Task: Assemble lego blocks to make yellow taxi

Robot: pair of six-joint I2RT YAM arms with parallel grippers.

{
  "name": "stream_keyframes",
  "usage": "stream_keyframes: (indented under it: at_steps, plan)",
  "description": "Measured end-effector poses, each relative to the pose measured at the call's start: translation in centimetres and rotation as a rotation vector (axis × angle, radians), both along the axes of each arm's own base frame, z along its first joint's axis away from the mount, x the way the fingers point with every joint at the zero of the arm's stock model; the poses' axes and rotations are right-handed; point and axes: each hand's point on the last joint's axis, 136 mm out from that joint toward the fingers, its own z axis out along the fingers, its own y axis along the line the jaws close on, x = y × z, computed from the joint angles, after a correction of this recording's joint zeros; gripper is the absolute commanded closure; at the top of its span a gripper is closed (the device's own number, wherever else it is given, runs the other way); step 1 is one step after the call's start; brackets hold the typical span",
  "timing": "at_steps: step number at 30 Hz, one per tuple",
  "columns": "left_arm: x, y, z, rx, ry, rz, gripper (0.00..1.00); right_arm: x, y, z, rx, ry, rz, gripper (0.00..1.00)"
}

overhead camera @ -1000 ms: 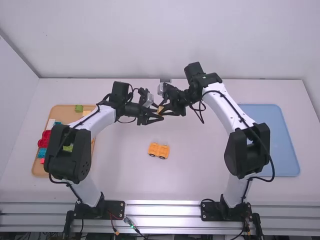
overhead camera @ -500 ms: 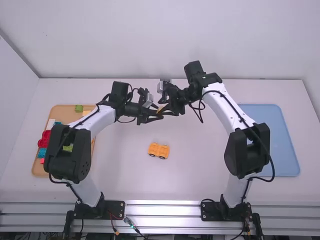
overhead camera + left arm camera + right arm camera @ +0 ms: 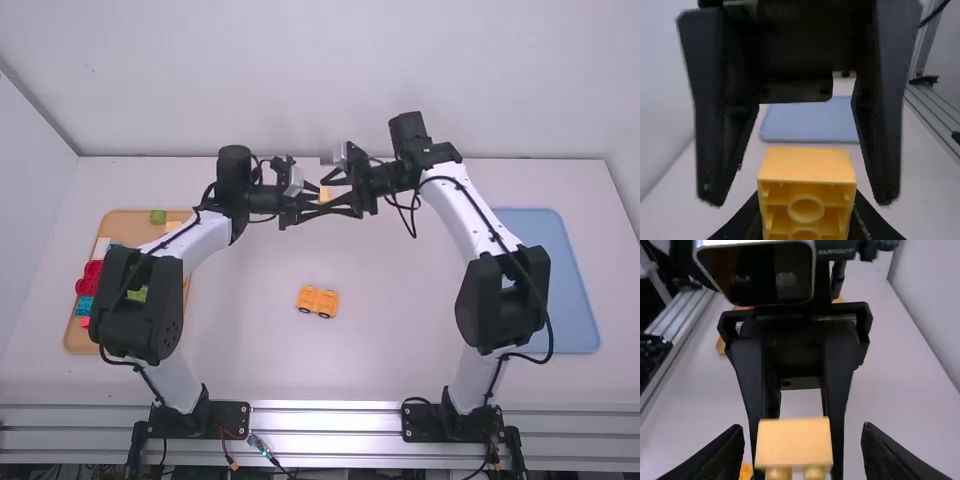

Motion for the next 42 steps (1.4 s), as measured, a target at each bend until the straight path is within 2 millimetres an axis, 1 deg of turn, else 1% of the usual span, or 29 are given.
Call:
stream_keyframes:
  at_steps: [5, 7, 10, 11, 13, 14, 16, 19, 20, 21, 23, 26, 30, 33, 37, 39, 41, 42]
  plan:
    - [0.4, -0.1, 2.6, -0.057, -0.013, 0.005, 0.98, 1.1, -2.1, 1.9, 0.108, -0.019, -0.011, 0.39]
    - [0.5, 0.0, 3.3, -0.074, 0.004, 0.007, 0.98, 1.2, -2.3, 2.5, 0.141, -0.035, -0.001, 0.39]
    - [0.5, 0.0, 3.8, -0.089, 0.035, 0.008, 0.98, 1.1, -2.0, 3.2, 0.176, -0.058, 0.022, 0.41]
    - [0.5, 0.0, 3.9, -0.094, 0.059, 0.008, 0.98, 1.2, -1.8, 3.6, 0.192, -0.070, 0.031, 0.45]
    - [0.5, 0.0, 4.0, -0.098, 0.089, 0.010, 0.98, 1.3, -1.6, 4.1, 0.211, -0.076, 0.040, 0.58]
    - [0.5, 0.0, 4.0, -0.099, 0.101, 0.011, 0.98, 1.3, -1.4, 4.4, 0.220, -0.073, 0.045, 0.59]
    - [0.5, 0.0, 4.0, -0.101, 0.123, 0.014, 0.98, 1.3, -1.1, 4.9, 0.237, -0.061, 0.053, 0.59]
    - [0.5, 0.0, 4.0, -0.102, 0.131, 0.016, 0.98, 1.2, -0.9, 5.1, 0.244, -0.036, 0.057, 0.59]
    - [0.5, 0.0, 4.0, -0.102, 0.132, 0.014, 0.98, 1.1, -0.8, 5.1, 0.243, -0.020, 0.057, 0.55]
    - [0.5, 0.0, 4.0, -0.102, 0.132, 0.015, 0.98, 1.1, -0.7, 5.1, 0.242, -0.016, 0.056, 0.54]
    - [0.7, 0.1, 3.9, -0.102, 0.134, 0.026, 0.98, 0.8, -0.3, 5.1, 0.240, 0.005, 0.062, 0.51]
    - [1.0, 0.1, 3.8, -0.102, 0.142, 0.041, 0.98, 0.3, 0.6, 5.0, 0.231, 0.017, 0.077, 0.51]
    - [0.8, 0.1, 3.8, -0.101, 0.143, 0.033, 0.98, 0.3, 1.0, 4.8, 0.217, 0.019, 0.072, 0.60]
    - [0.8, 0.1, 3.8, -0.101, 0.143, 0.031, 0.98, 0.4, 0.9, 4.7, 0.214, 0.017, 0.067, 0.63]
    - [0.8, 0.1, 3.9, -0.103, 0.134, 0.031, 0.98, 0.4, 0.9, 4.7, 0.213, 0.017, 0.064, 0.63]
    - [0.8, 0.1, 4.0, -0.104, 0.126, 0.030, 0.98, 0.5, 0.8, 4.7, 0.213, 0.017, 0.063, 0.67]
    - [0.8, 0.1, 4.1, -0.104, 0.119, 0.031, 0.98, 0.5, 0.8, 4.7, 0.212, 0.021, 0.062, 0.73]
    - [0.8, 0.1, 4.1, -0.104, 0.115, 0.031, 0.98, 0.5, 0.8, 4.7, 0.212, 0.025, 0.061, 0.75]
